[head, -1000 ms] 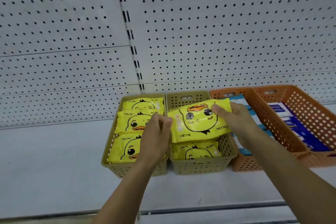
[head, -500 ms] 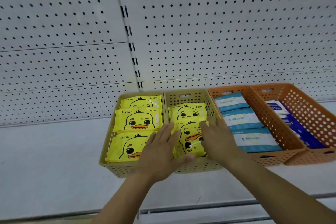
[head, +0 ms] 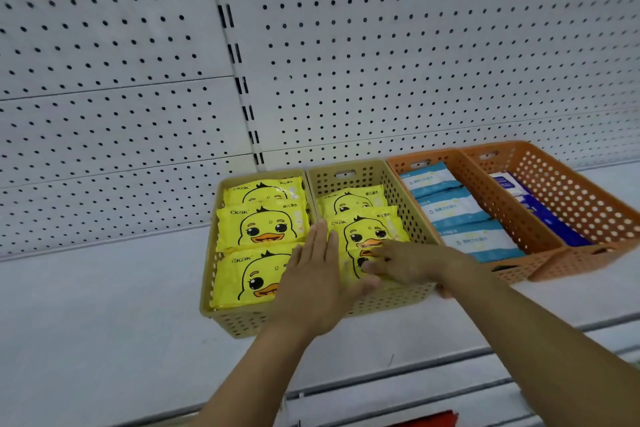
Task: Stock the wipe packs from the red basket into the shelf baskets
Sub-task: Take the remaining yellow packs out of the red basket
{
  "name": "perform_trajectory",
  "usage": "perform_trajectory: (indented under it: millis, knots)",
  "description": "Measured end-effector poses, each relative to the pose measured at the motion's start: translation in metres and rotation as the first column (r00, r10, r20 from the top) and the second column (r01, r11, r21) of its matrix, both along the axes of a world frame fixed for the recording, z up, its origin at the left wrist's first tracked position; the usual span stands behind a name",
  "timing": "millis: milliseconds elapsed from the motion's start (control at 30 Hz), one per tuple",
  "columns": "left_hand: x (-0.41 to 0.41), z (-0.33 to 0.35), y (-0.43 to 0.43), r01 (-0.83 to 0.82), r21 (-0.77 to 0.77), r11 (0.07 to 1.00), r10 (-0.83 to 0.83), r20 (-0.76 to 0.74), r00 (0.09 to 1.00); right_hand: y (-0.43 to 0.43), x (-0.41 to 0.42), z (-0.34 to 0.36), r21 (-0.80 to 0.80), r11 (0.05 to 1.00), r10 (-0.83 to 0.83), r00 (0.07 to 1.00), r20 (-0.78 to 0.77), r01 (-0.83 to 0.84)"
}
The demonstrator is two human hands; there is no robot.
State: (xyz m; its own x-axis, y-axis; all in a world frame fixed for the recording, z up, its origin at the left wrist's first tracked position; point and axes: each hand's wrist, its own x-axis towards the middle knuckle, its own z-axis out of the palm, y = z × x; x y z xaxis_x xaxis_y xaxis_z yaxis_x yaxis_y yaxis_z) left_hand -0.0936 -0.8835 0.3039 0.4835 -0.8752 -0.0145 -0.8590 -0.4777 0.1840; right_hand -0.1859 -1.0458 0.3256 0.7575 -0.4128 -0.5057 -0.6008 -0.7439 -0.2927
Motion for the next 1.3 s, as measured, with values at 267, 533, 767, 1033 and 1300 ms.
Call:
perform_trajectory:
  millis: [267,533,767,1033,1300]
  knots:
    - [-0.017,-0.019,0.062,0.109,-0.271,0.956,-0.079,0.121,0.990,0.085,-0.067,-0.052,-0.473,0.847,0.173,0.714,0.678,0.244]
    - [-0.082,-0.044,0.167,0.064,-0.415,0.908,-0.118,-0.106,0.987,0.206,-0.149,-0.084,-0.040,0.961,-0.144,0.615,0.775,0.275]
    - [-0.140,-0.076,0.315,-0.073,-0.201,0.977,0.008,-0.308,0.951,0.323,-0.202,-0.127,0.200,0.932,-0.356,0.657,0.665,0.303]
    - [-0.155,-0.134,0.479,-0.217,0.124,0.968,0.250,-0.413,0.876,0.452,-0.213,-0.167,0.320,0.931,-0.313,0.840,0.443,0.177]
    - [-0.121,-0.163,0.622,-0.418,0.252,0.873,0.482,-0.576,0.660,0.565,-0.137,-0.184,0.284,0.958,-0.055,0.952,0.302,-0.035]
